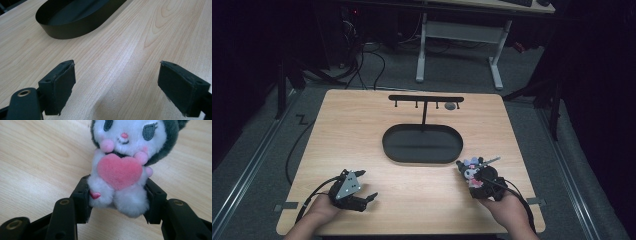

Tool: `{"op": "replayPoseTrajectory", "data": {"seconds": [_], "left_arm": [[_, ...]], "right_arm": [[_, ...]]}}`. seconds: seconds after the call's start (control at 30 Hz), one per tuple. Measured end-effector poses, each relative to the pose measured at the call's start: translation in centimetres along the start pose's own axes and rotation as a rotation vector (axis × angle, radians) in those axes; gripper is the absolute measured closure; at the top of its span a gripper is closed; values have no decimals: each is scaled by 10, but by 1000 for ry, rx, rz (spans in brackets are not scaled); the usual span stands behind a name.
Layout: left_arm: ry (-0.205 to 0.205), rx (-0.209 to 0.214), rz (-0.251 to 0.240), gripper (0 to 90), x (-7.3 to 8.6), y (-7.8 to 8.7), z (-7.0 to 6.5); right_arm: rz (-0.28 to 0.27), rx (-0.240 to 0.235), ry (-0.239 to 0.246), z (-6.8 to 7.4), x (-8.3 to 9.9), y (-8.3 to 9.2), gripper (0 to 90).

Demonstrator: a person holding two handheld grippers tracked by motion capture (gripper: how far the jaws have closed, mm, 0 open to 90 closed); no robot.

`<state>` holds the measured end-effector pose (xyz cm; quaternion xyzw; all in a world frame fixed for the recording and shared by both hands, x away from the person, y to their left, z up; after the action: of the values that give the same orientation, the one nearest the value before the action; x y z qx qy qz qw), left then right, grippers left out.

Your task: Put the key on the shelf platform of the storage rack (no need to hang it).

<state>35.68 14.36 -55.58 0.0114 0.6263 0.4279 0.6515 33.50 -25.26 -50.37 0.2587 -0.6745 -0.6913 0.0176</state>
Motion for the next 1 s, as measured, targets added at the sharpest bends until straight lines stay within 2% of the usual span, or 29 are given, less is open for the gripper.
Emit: {"op": "replayPoseTrajectory", "data": {"seconds": [0.2, 0.5, 0.83, 1.0], "left_arm": [[-3, 0, 2, 155, 0, 0, 0], [-4, 2, 2, 155, 0, 0, 0], [-9, 2, 2, 155, 0, 0, -1], [-8, 2, 2, 155, 0, 0, 0]], "right_arm": [[-25, 1, 0, -1, -9, 8, 496], [-74, -2, 19, 4, -33, 23, 495], [-85, -37, 52, 18, -58, 18, 495], [-88, -36, 65, 24, -70, 16, 495]]}}
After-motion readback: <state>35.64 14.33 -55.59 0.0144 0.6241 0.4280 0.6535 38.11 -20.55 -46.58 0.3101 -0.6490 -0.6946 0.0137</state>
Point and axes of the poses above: each handheld gripper's, and its own axes: y roughly backward along the jaws, x roughly out of its underside, z roughly to its left, the point moved 5 cm from there along -y, roughly forward along the jaws, and after that the axes turned 2 degrees about -x, right-handed, at the moved point
